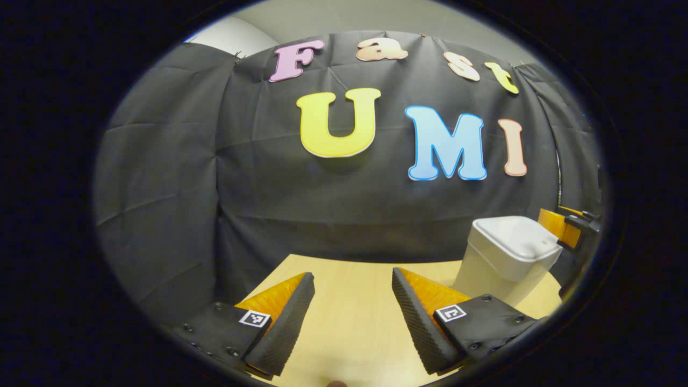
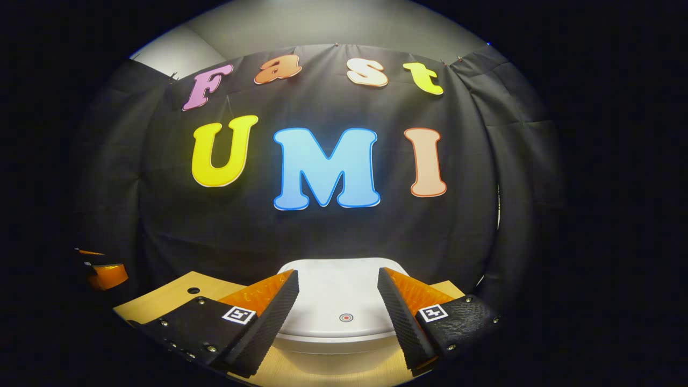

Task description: Press the lid of the desktop garbage bin to open it, pick up the crumpled paper on the desktop and throw it into the bin, then pick up the pop can on the desktop and drop it into the bin, and finally close the garbage bin lid.

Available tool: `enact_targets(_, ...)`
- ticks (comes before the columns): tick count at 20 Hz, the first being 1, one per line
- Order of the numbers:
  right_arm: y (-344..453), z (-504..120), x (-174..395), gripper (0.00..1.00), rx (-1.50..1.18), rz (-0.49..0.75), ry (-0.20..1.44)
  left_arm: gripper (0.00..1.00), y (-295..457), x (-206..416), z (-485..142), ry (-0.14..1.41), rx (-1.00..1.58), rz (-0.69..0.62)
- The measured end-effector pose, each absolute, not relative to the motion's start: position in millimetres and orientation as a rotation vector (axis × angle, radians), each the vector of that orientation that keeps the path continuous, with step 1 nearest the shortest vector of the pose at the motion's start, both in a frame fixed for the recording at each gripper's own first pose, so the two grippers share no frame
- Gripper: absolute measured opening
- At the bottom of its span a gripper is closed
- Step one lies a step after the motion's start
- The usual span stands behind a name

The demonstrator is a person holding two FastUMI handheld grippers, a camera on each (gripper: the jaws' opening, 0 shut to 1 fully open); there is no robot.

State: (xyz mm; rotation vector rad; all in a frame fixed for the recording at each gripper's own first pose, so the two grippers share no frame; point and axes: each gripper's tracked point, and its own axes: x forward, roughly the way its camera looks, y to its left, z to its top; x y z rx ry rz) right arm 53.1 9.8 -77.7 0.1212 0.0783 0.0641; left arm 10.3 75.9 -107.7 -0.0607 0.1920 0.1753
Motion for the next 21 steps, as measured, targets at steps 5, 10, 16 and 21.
enact_targets(5,2.5,-44.9,45.7,0.94,0.151,0.051,0.023,1.0,65.5,11.5,-63.3,0.109,-0.05,0.151)
enact_targets(10,6.1,-29.5,33.8,0.94,0.165,0.057,0.002,1.0,50.2,10.3,-39.4,0.065,-0.032,0.117)
enact_targets(16,16.1,-26.8,19.4,0.94,0.105,0.072,0.004,0.95,40.1,8.6,-29.5,0.034,-0.029,0.082)
enact_targets(21,23.6,-24.9,2.5,0.94,0.073,0.058,0.018,0.95,34.5,14.6,-21.5,0.015,0.0,0.03)
